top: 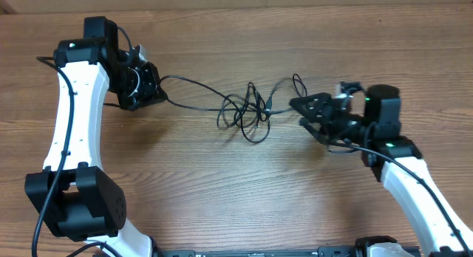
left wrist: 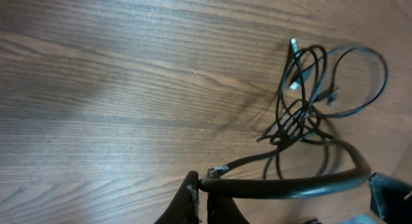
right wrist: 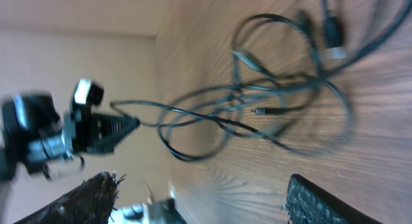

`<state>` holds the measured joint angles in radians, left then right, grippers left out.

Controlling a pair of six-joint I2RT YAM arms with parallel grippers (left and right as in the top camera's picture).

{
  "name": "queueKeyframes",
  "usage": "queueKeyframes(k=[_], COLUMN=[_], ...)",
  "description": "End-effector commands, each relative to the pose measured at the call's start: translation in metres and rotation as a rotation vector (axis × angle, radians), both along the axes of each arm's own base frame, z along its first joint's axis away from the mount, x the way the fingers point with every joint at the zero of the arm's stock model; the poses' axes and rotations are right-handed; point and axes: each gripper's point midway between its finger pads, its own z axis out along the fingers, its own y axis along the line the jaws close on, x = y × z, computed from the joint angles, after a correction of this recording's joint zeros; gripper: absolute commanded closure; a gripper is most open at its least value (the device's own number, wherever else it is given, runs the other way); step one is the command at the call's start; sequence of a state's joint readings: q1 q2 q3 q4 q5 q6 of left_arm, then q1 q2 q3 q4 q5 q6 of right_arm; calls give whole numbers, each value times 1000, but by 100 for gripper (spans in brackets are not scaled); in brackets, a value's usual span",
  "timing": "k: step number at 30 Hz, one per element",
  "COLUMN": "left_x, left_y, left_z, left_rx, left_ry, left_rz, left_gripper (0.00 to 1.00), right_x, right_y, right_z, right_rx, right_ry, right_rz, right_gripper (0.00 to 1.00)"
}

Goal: Untangle cables

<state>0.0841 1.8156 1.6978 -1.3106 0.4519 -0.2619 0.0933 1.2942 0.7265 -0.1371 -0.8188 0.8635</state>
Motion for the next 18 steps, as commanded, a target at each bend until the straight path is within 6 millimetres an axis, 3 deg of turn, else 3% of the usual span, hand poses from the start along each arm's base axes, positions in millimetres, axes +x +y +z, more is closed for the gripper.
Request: queueKeyframes(k=[1, 6, 9, 13, 18], left_x=[-4, -11, -11, -7, -6], left_y=[-20, -57, -63, -59, -56], left_z=[1, -1, -6, -10, -10], left_rx=[28, 47, 129, 224, 226], left_ry=[-18, -23, -3, -14, -13], left_rz=[-86, -176, -132, -97, -85], left_gripper=[96, 96, 96, 96, 96], right_x=[-5, -7, -10, -16, -24], right_y=[38, 77, 91, 92, 74], right_z=[3, 3, -1, -21, -56], right_rx=[-16, 56, 61, -5, -156], right_ry=[-105, -53, -52, -16, 60], right_rz=[134, 155, 181, 182, 150], right_gripper=[17, 23, 27, 34, 38])
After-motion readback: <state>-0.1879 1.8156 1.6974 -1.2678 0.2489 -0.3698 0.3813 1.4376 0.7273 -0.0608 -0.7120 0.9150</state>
